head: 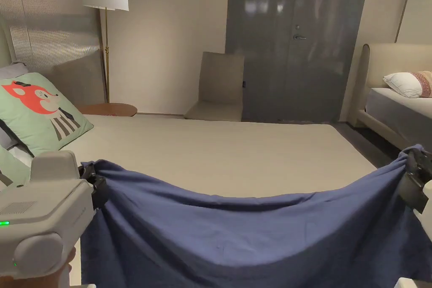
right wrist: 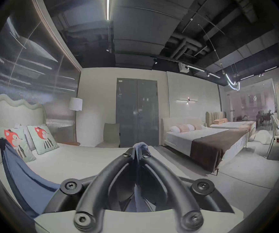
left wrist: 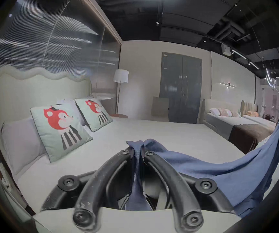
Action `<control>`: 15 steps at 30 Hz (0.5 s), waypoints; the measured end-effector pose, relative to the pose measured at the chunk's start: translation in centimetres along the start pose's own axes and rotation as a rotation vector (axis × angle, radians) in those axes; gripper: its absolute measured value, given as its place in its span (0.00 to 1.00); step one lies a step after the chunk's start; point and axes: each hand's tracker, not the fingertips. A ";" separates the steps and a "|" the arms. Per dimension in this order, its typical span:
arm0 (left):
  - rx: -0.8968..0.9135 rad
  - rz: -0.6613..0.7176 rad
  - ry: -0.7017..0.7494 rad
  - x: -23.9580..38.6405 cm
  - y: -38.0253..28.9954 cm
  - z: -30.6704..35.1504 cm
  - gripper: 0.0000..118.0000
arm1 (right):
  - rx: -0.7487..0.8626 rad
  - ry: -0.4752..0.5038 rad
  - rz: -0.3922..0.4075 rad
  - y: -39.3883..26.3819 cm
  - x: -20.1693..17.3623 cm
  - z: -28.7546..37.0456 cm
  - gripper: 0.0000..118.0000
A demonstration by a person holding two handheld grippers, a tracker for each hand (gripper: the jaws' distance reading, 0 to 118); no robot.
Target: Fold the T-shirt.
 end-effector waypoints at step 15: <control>0.036 -0.005 -0.045 3.1 14.4 -13.4 0.02 | 0.059 0.032 -0.020 10.1 -1.1 -18.4 0.03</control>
